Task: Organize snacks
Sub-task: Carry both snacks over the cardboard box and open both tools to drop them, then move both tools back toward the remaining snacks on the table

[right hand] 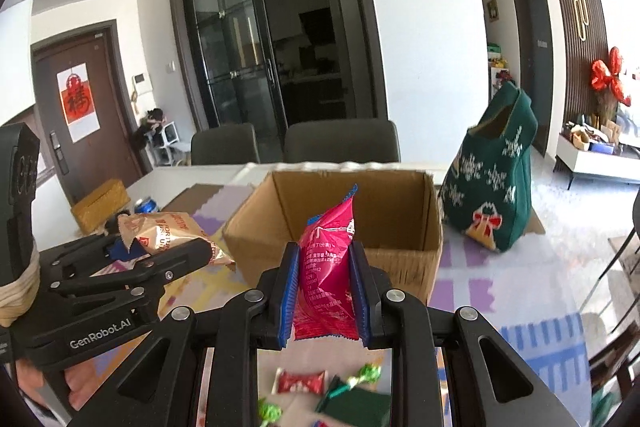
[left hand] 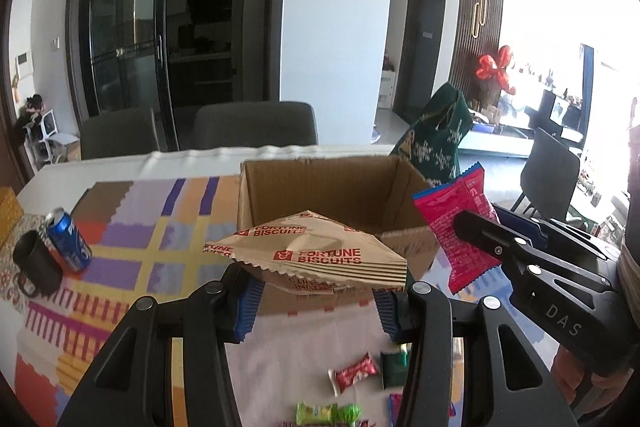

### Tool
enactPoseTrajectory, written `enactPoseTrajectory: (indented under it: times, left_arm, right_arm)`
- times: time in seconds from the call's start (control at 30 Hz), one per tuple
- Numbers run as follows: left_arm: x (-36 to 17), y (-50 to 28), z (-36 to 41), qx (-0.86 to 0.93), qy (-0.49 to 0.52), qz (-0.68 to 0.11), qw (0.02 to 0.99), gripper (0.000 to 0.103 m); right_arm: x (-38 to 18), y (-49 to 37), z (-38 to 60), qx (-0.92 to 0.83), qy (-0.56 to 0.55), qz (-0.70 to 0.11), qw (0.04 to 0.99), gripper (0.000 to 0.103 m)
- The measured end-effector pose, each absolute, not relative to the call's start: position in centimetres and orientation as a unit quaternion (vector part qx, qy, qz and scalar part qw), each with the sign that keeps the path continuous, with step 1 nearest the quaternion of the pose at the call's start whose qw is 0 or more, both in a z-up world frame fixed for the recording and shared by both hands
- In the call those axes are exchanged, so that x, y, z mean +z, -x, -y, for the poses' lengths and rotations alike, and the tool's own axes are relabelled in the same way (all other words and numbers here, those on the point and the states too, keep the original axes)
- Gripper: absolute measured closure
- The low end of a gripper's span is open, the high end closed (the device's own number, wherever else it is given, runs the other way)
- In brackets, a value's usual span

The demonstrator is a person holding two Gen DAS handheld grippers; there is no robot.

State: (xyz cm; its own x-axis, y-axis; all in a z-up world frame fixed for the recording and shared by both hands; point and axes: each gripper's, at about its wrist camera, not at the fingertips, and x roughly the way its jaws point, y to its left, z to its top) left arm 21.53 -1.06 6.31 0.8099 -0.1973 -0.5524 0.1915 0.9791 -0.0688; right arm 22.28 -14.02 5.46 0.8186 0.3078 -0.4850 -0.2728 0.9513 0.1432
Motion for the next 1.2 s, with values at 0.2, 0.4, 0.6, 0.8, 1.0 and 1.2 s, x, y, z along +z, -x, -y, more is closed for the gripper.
enactPoseTrajectory:
  times: [0.2,0.4,0.6,0.8,1.0,1.2]
  left_arm:
    - [7.0,-23.9,1.4,-0.099,-0.008,-0.285,0.953,0.055]
    - [6.8,-26.2,1.9,-0.091,-0.023,-0.289,0.953,0.055]
    - [6.4,-29.0,2.1,-0.082,-0.036,-0.299,0.95,0.055]
    - [5.5,-31.6,2.4,-0.071,-0.055,-0.316,0.944,0.055]
    - [4.8,-33.5,2.6,-0.065,-0.061,-0.333,0.939,0.053]
    - [4.8,-32.9,1.8,-0.041,-0.059,-0.338,0.939,0.025]
  right_arm:
    - [6.6,-24.6,14.2,0.149,-0.034,-0.254,0.955,0.078]
    - [7.3,-27.0,14.3,0.142,-0.026,-0.253,0.957,0.078]
    - [6.9,-29.4,13.9,0.138,-0.014,-0.266,0.954,0.078]
    - [6.1,-31.6,13.8,0.136,-0.014,-0.286,0.949,0.078]
    - [5.3,-33.6,13.3,0.136,-0.012,-0.3,0.944,0.077]
    - [4.8,-34.1,13.4,0.101,-0.005,-0.313,0.944,0.052]
